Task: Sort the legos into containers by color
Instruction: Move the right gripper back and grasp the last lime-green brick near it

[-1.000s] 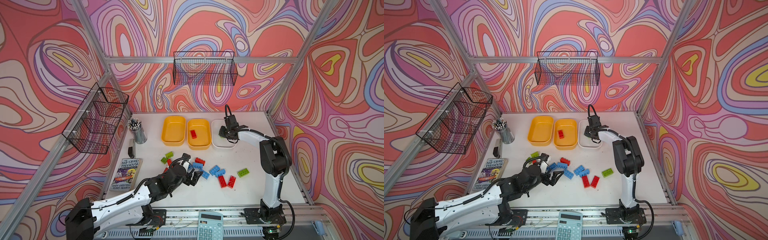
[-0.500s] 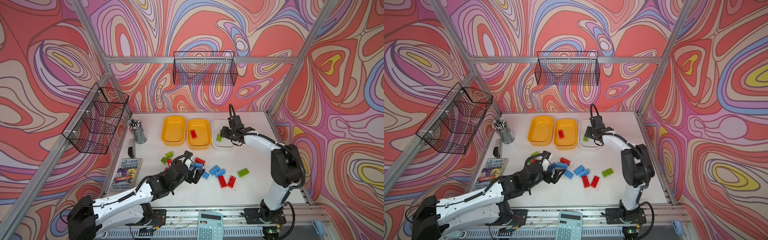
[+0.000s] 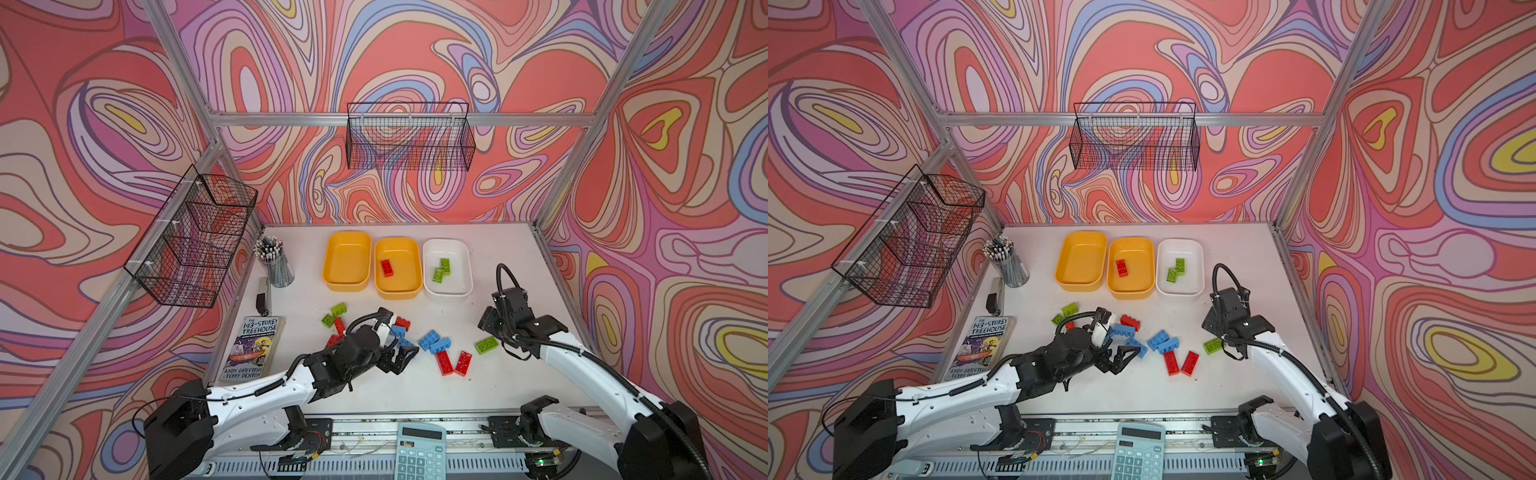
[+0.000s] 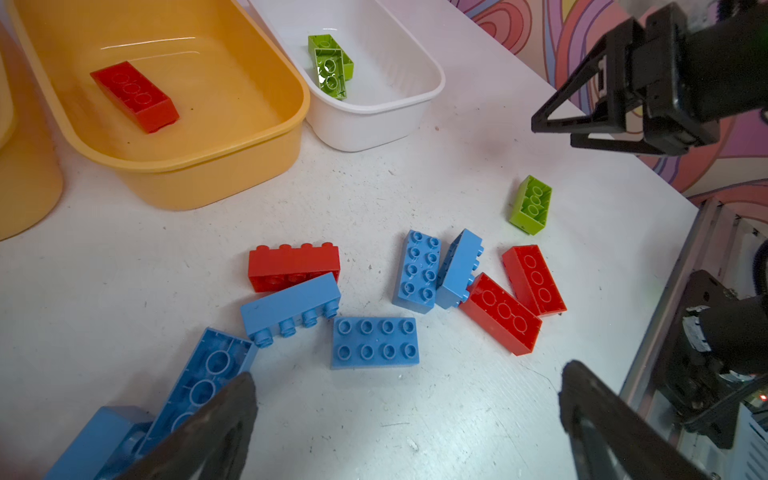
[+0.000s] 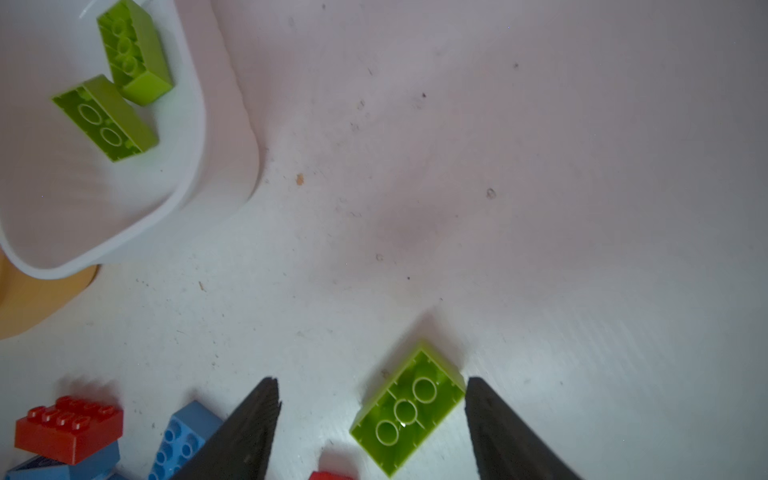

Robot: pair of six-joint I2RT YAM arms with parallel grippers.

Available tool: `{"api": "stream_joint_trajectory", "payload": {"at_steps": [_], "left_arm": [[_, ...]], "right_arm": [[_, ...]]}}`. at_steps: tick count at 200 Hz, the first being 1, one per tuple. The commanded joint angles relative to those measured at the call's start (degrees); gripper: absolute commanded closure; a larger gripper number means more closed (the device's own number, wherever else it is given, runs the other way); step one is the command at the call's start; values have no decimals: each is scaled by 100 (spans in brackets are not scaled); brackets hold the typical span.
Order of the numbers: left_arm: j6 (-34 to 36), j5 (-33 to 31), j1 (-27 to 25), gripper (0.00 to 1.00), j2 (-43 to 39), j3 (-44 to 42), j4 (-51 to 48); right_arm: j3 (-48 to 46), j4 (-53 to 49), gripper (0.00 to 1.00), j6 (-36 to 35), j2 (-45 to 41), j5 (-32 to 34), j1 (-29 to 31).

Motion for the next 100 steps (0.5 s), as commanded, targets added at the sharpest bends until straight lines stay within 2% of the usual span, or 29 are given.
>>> {"api": "stream_joint_trajectory", "payload": {"at_steps": [1,63,100], "left_arm": [[-88,244,-32,0,-44,-170,385],[-116,-3,-38,0,-703,-452,109],[-147,-91,-36,0,-832,-596,127]], "right_arm": [[-272,-363,24,602,-328,-57,35],[-647,72,24,678,-79,-552,35],[-838,565,24,675,225,-731,34]]}}
